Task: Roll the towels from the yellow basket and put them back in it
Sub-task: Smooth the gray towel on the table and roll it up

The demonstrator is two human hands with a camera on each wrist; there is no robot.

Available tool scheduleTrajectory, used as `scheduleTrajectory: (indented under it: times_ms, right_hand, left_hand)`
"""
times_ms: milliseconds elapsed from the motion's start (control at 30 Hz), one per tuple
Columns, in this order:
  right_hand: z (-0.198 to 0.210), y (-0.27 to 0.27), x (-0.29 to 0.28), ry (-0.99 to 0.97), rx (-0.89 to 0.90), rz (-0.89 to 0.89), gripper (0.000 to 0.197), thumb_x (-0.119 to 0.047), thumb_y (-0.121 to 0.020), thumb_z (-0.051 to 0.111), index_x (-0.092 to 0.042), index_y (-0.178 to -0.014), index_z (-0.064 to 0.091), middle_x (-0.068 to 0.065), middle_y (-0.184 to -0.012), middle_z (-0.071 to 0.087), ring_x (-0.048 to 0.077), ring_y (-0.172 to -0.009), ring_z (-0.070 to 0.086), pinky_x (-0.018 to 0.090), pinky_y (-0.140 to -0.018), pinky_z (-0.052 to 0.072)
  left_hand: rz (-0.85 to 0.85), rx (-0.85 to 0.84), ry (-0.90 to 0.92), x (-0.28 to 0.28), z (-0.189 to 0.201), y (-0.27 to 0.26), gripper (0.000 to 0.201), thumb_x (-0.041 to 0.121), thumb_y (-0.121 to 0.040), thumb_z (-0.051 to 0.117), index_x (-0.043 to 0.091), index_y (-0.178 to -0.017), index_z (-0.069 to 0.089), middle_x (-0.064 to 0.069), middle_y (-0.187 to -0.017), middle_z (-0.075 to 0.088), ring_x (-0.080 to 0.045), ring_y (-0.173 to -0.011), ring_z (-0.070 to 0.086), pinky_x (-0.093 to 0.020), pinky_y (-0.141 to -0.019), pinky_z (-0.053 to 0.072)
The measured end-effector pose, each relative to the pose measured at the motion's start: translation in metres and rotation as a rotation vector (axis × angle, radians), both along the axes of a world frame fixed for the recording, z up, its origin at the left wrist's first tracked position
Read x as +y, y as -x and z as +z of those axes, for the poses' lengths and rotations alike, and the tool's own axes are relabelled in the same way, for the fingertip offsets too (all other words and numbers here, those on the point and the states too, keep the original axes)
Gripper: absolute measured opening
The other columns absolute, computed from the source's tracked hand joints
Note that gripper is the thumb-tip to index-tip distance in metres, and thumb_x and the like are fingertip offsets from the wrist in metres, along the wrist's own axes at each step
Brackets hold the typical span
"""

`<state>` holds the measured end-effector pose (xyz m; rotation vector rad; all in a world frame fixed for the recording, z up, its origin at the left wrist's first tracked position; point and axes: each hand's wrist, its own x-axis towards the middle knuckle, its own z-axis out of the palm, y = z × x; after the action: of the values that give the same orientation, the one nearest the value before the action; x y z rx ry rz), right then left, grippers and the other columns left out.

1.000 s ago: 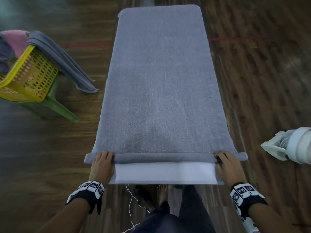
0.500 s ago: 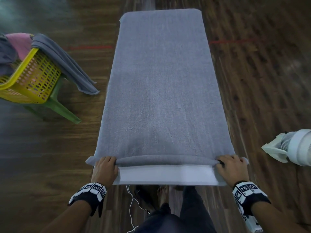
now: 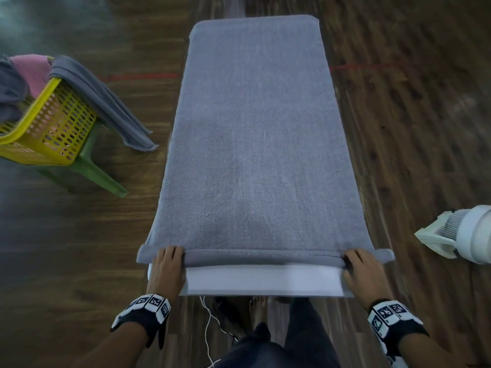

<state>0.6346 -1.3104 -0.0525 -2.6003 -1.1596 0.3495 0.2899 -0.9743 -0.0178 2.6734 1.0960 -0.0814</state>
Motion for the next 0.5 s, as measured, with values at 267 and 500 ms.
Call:
scheduleTrajectory:
  times_ms: [267,500]
  right_hand:
    - [0.013,-0.013,0.024,0.051,-0.136,-0.053,0.033,-0.029,-0.075,0.043,-0.017,-0.085,0.072,0.002,-0.077,0.069,0.028,-0.072,0.062,0.042,-0.07,0.044]
    - [0.022,-0.03,0.049,-0.013,-0.072,0.004,0.024,0.003,-0.064,0.07,-0.011,-0.082,0.06,0.007,-0.082,0.056,0.032,-0.076,0.055,0.041,-0.067,0.044]
  left_hand:
    - [0.038,-0.004,0.083,0.024,0.008,-0.015,0.005,0.011,-0.077,0.055,0.011,-0.081,0.058,-0.006,-0.074,0.061,-0.03,-0.068,0.058,-0.038,-0.064,0.046]
    - [-0.018,-0.021,-0.02,0.033,0.007,-0.027,0.033,-0.004,-0.061,0.07,0.012,-0.083,0.051,-0.006,-0.078,0.049,-0.026,-0.069,0.046,-0.04,-0.062,0.044]
